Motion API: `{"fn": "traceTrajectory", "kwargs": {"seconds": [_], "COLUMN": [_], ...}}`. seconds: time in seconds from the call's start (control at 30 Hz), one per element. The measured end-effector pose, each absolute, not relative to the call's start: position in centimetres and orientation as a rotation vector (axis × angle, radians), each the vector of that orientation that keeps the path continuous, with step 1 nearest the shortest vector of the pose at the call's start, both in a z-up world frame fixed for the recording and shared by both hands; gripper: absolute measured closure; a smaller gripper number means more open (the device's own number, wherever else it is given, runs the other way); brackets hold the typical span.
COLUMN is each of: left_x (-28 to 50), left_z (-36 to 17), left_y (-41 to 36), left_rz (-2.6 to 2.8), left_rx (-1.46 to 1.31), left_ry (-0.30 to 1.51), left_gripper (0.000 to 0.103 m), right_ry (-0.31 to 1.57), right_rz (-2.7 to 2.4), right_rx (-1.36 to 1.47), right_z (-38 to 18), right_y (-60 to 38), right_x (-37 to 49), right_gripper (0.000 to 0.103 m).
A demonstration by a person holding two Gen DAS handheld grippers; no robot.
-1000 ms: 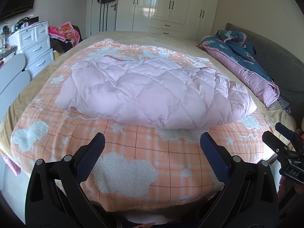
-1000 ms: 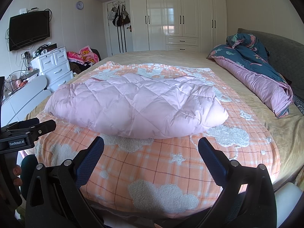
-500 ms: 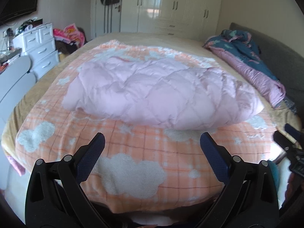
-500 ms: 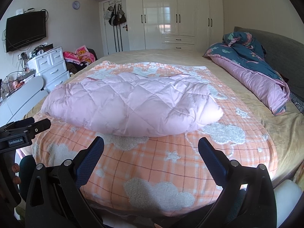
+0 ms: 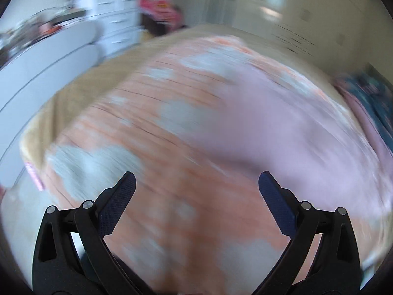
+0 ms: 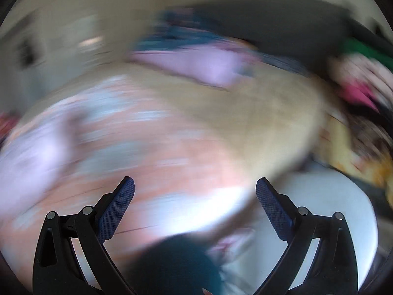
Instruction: Fold large clothes
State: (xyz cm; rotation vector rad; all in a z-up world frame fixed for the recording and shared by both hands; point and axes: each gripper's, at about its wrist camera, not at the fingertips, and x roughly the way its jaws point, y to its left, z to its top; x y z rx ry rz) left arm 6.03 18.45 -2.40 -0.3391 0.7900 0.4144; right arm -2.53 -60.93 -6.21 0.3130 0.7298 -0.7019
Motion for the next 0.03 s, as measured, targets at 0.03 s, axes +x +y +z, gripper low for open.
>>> {"fn": "traceTrajectory", "kwargs": {"seconds": [0.03], "left_x": [6.73], "left_z": [-2.59], "left_y": [21.09], "left_rz": [0.476], "left_rx": [-0.349], "left_ry": [0.774], "left_gripper": [0.009], "right_ry": [0.75], "right_rz": [-0.786], "right_rx": [0.356], "right_z": [-7.34], "right_y": [-64.26], "right_x": [-3.27], "right_gripper": [0.004]}}
